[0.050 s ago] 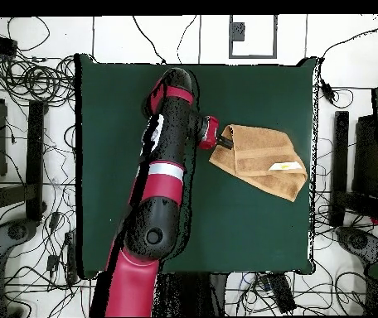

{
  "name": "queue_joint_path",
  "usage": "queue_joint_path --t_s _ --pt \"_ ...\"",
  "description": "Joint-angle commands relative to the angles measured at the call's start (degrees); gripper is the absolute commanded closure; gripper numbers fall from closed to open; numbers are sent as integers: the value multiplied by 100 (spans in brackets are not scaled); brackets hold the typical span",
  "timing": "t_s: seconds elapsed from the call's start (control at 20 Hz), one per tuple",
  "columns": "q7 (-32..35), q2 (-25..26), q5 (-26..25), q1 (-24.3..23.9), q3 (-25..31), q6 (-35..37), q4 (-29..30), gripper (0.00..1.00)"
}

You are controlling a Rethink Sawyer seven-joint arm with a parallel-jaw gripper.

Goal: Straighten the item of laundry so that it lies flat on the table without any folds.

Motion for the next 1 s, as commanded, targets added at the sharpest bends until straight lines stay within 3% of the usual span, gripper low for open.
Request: queue_joint_path --t_s 0.05,0.5,1.0 --pt "1399 524 721 124 805 -728 232 100" --pt "1184 504 814 137 1299 -924 334 100" --pt "1255 700 501 -91 769 -566 74 100"
